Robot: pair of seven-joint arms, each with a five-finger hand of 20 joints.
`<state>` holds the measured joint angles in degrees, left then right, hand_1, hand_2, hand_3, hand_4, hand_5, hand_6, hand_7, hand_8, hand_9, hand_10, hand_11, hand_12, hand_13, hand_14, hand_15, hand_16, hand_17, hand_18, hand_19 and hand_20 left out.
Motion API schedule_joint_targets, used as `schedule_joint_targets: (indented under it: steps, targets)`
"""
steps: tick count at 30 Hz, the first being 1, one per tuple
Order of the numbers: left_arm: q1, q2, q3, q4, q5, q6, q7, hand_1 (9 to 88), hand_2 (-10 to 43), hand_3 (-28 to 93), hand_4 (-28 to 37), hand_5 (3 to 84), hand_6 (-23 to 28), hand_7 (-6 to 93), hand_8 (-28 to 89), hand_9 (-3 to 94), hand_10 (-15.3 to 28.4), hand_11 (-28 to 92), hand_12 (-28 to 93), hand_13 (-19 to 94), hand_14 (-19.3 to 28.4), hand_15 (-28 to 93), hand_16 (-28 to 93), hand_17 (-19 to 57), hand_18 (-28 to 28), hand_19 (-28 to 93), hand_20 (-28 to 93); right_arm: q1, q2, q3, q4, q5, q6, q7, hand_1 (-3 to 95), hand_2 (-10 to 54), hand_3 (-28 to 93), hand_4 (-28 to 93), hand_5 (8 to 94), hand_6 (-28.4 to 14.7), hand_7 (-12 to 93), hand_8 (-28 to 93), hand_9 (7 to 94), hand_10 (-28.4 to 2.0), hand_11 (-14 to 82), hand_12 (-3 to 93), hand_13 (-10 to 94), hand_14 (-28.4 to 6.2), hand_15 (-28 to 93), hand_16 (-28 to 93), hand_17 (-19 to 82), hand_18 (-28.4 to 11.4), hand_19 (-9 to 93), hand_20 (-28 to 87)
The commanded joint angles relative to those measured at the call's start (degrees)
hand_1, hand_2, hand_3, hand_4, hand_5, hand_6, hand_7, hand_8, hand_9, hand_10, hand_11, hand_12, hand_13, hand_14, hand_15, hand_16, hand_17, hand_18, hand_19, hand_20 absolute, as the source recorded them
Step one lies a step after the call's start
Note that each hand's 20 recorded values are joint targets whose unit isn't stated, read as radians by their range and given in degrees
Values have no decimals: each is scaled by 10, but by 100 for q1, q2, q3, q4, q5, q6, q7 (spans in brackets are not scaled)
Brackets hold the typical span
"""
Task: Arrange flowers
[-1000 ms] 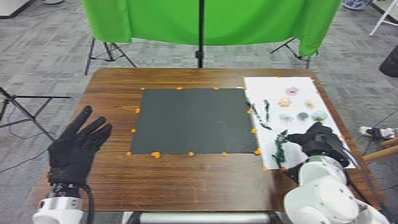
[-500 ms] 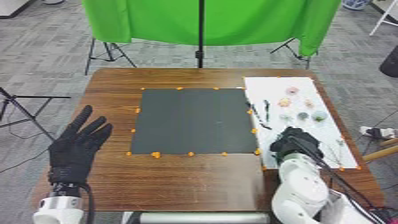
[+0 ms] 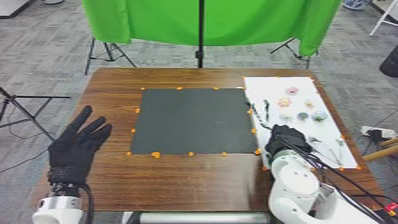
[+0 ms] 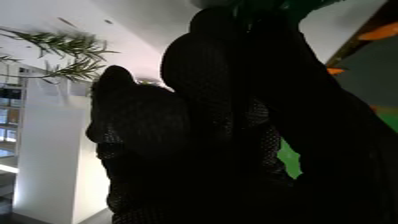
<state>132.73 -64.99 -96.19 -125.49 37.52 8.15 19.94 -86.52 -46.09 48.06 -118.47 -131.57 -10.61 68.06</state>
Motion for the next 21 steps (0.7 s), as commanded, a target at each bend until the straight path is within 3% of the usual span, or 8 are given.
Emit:
schedule_joint_targets:
  steps: [1, 14, 18, 20, 21]
  targets:
    - [87, -2, -13, -14, -34, 86, 26, 210, 56, 810, -283, 346, 68, 92, -93, 346, 206, 209, 98, 237, 284, 494, -115, -90, 284, 536, -52, -259, 109, -54, -26, -405, 866, -118, 563, -95, 698, -282, 864, -45, 292, 105, 846, -132, 504, 256, 835, -81, 708, 209, 456, -226, 932, 240]
    - [134, 9, -45, -73, -15, 107, 59, 210, 57, 809, -283, 346, 69, 90, -93, 347, 206, 209, 98, 237, 284, 494, -115, -90, 284, 537, -51, 56, -31, 2, -572, -686, 1433, -367, 566, -95, 724, -283, 889, -55, 260, 139, 868, -131, 492, 259, 854, -78, 710, 218, 476, -228, 932, 302]
    - [287, 76, -113, -155, -58, 234, 159, 210, 57, 809, -283, 346, 69, 90, -92, 347, 206, 210, 98, 237, 284, 494, -115, -90, 284, 537, -51, 915, -559, -472, -370, -425, 1306, -826, 564, -95, 731, -282, 892, -55, 258, 146, 873, -131, 491, 258, 859, -80, 712, 220, 479, -228, 932, 310]
    - [263, 115, -149, -159, -48, 235, 104, 210, 57, 809, -283, 346, 68, 91, -92, 347, 206, 210, 98, 237, 284, 494, -115, -90, 284, 537, -51, 1383, -893, -744, -171, -253, 1272, -1052, 563, -95, 733, -282, 893, -54, 256, 148, 875, -130, 492, 258, 861, -80, 712, 220, 481, -228, 932, 313]
    - [270, 210, -136, -171, -93, 292, 170, 210, 57, 809, -283, 346, 68, 91, -92, 347, 206, 210, 98, 237, 284, 494, -115, -90, 284, 537, -51, 1613, -1096, -873, -38, -188, 1240, -1195, 563, -95, 734, -282, 894, -54, 256, 149, 876, -130, 492, 258, 862, -80, 713, 220, 482, -228, 932, 315]
